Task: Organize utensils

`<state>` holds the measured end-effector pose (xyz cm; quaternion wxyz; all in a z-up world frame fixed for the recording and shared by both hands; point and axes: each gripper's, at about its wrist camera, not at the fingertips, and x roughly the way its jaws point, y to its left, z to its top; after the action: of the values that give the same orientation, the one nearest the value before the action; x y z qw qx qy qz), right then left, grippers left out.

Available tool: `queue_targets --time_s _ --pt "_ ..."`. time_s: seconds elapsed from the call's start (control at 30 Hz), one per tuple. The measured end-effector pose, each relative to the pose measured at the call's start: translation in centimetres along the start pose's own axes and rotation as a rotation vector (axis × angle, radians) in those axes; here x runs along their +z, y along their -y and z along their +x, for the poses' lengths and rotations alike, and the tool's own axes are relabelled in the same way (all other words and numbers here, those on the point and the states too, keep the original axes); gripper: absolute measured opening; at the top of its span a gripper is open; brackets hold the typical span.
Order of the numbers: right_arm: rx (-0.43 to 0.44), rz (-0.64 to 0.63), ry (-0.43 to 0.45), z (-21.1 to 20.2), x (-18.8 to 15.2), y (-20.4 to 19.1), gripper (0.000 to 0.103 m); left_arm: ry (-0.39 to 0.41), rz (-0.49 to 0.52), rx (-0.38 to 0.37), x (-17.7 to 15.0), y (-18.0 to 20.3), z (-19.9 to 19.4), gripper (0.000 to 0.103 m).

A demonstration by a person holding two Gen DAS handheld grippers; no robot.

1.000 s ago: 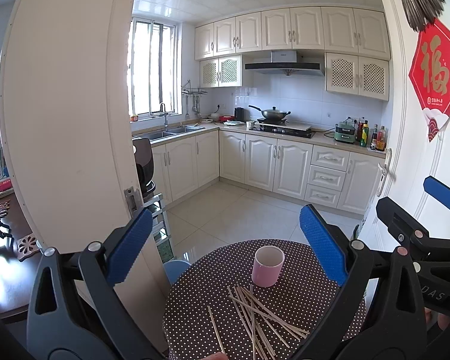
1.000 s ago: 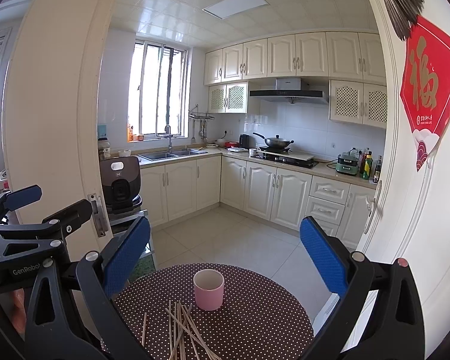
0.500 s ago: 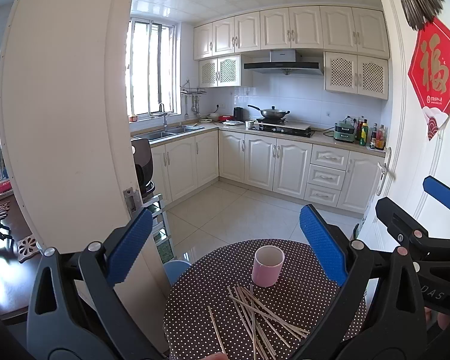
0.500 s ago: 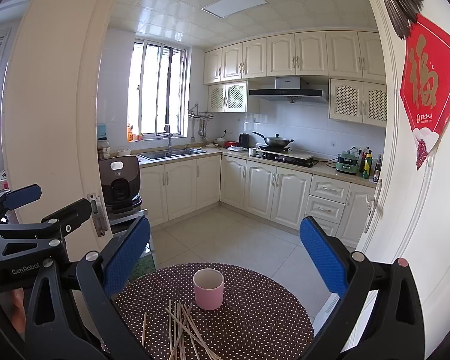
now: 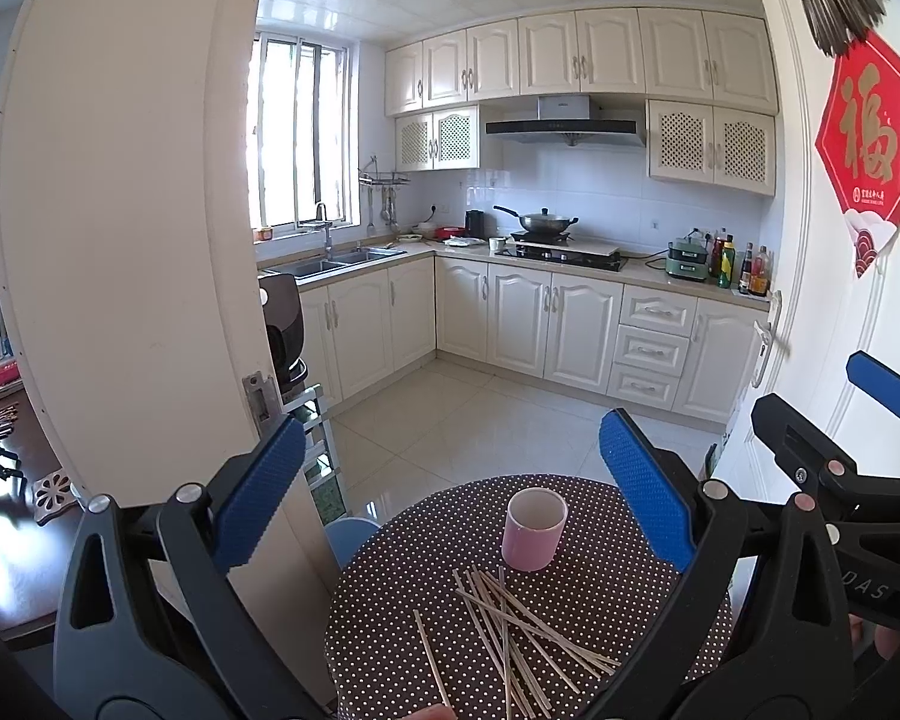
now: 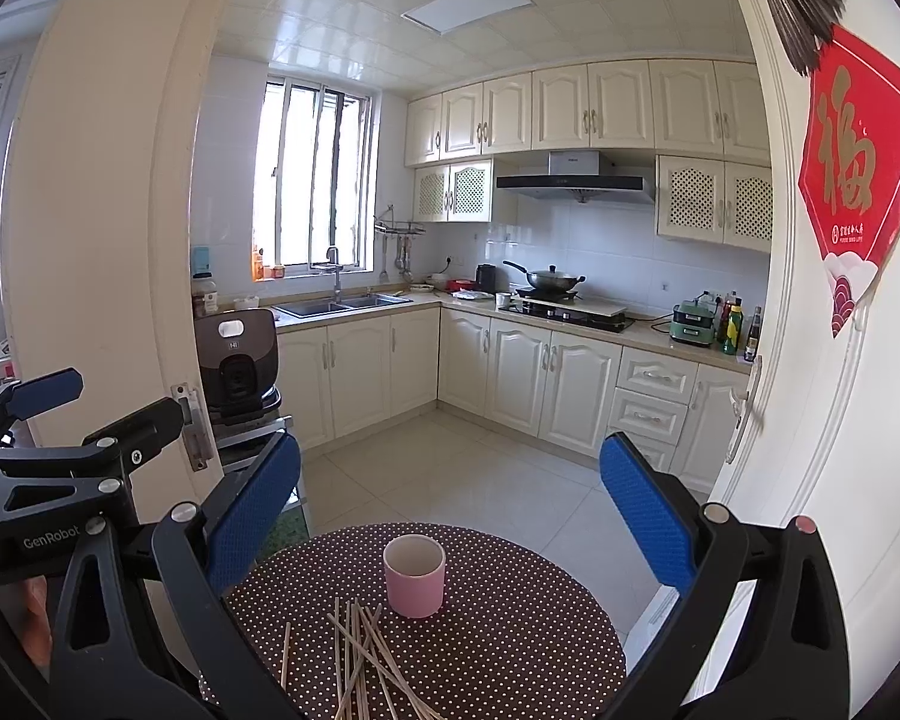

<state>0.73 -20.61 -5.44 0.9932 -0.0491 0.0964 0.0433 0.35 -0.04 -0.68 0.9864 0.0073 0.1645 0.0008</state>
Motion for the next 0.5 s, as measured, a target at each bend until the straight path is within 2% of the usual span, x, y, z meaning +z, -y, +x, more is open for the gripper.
queue_targets --time_s 0.5 --pt "-0.012 0.004 -0.005 0.28 0.32 0.02 0.096 -0.021 0.016 -0.003 0.14 0.41 0.71 0.097"
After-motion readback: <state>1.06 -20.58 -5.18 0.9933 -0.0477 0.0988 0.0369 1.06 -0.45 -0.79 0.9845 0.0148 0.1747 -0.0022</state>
